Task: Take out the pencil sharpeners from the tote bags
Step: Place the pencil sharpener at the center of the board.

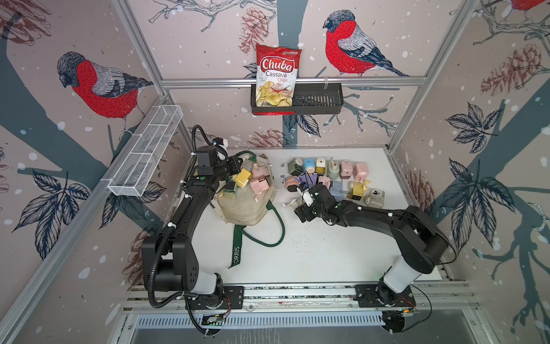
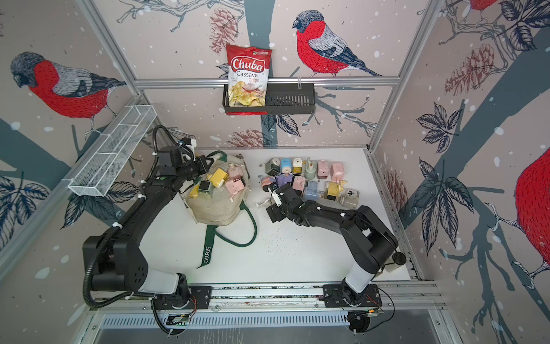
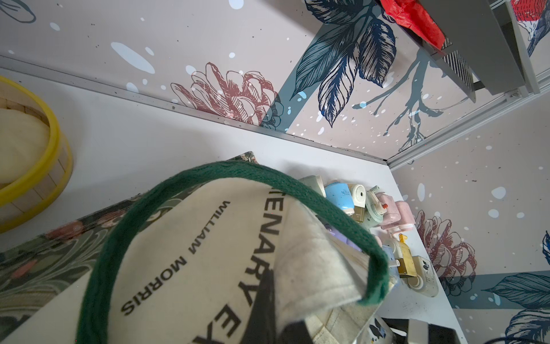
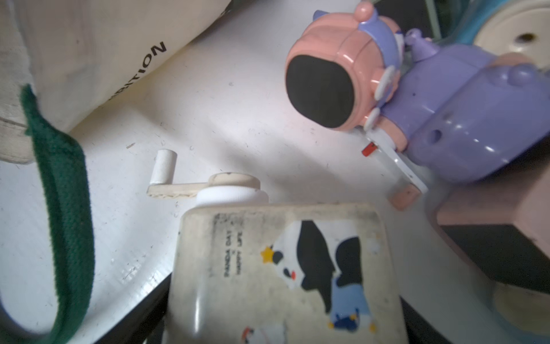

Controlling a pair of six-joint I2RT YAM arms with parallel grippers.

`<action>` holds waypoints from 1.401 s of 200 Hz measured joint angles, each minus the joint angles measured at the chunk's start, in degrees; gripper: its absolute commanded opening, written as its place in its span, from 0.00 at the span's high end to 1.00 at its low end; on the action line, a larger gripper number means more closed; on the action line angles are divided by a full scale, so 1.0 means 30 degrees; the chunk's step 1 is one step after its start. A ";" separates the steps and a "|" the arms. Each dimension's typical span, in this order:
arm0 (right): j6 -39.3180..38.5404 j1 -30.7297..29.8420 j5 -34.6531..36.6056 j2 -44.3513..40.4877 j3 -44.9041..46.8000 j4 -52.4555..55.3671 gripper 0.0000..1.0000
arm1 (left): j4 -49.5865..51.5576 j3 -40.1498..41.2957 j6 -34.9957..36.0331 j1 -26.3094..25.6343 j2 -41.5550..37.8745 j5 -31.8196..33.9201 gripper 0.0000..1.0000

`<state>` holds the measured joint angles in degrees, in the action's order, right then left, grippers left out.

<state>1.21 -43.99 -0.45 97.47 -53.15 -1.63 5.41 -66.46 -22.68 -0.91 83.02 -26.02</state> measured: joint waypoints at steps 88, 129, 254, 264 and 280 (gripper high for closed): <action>-0.0998 -0.0532 -0.0816 0.3453 -0.2382 -0.0590 0.16 | 0.0015 0.0000 0.0000 0.0036 -0.0066 -0.0080 1.00; -0.1341 -0.0648 -0.0678 0.4262 -0.3089 -0.0765 0.14 | 0.0015 0.0000 0.0000 0.0036 -0.0066 -0.0124 1.00; -0.1494 -0.0954 -0.0539 0.5727 -0.4306 -0.1384 0.00 | 0.0015 0.0000 0.0000 0.0066 -0.0066 -0.0189 1.00; -0.1486 -0.0954 -0.0532 0.5552 -0.4160 -0.1384 0.00 | 0.0015 0.0000 0.0000 0.0073 -0.0066 -0.0189 1.00; -0.1486 -0.0954 -0.0474 0.4983 -0.3847 -0.1362 0.01 | 0.0015 0.0000 0.0000 0.0080 -0.0066 -0.0204 1.00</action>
<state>-3.25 -46.85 -1.87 112.42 -64.69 -5.72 5.45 -66.46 -22.68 -0.67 82.83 -26.63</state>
